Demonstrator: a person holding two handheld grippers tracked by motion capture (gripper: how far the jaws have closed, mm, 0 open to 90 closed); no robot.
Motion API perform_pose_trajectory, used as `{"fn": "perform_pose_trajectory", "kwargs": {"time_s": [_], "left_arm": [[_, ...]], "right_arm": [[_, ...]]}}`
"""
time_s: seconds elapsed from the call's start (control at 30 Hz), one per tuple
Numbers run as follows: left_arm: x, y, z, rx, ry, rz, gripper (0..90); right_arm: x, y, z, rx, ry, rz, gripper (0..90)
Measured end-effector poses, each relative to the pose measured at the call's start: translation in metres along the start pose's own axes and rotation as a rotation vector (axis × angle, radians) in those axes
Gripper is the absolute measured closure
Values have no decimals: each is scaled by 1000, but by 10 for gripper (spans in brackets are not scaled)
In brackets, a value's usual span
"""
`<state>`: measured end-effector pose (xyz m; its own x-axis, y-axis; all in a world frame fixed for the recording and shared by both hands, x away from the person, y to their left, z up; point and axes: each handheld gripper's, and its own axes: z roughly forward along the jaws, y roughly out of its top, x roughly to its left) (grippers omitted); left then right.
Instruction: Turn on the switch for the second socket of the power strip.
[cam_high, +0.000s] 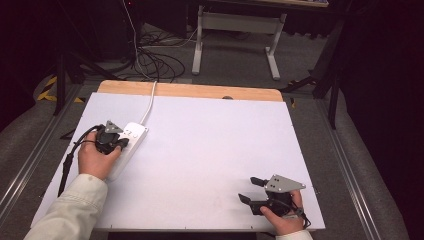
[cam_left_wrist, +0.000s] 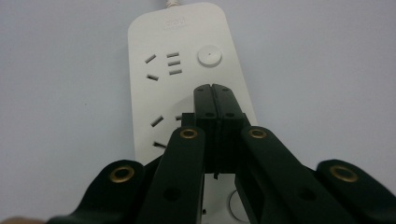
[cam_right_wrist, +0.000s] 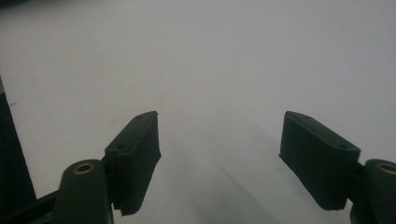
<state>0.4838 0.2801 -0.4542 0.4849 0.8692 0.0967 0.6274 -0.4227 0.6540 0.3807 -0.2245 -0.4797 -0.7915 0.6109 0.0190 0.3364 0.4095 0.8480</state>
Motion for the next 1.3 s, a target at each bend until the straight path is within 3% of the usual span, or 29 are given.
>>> {"fn": "perform_pose_trajectory", "kwargs": {"time_s": [0.2,0.23,0.33,0.47,0.5,0.63,1.0,1.1,1.3], "left_arm": [[-1,-1,0,-6,15,17,900],[-1,-1,0,-13,-12,3,900],[-3,0,0,-16,-33,-2,900],[-4,1,1,-14,-7,14,900],[-4,1,2,-17,-20,-5,900],[-8,2,2,-9,8,16,900],[-5,-1,1,8,-20,-28,900],[-5,1,1,18,-10,-26,900],[-1,3,-7,-57,-37,-45,898]], "right_arm": [[0,0,0,2,1,-1,292],[0,0,0,2,0,0,292],[-1,0,0,3,0,0,292],[0,0,0,3,2,-2,292],[0,0,0,3,1,-3,292],[-1,-1,0,2,2,-1,290],[0,-1,0,9,5,-5,289],[0,-1,0,9,4,-5,289],[-2,-1,0,6,2,3,289]]}}
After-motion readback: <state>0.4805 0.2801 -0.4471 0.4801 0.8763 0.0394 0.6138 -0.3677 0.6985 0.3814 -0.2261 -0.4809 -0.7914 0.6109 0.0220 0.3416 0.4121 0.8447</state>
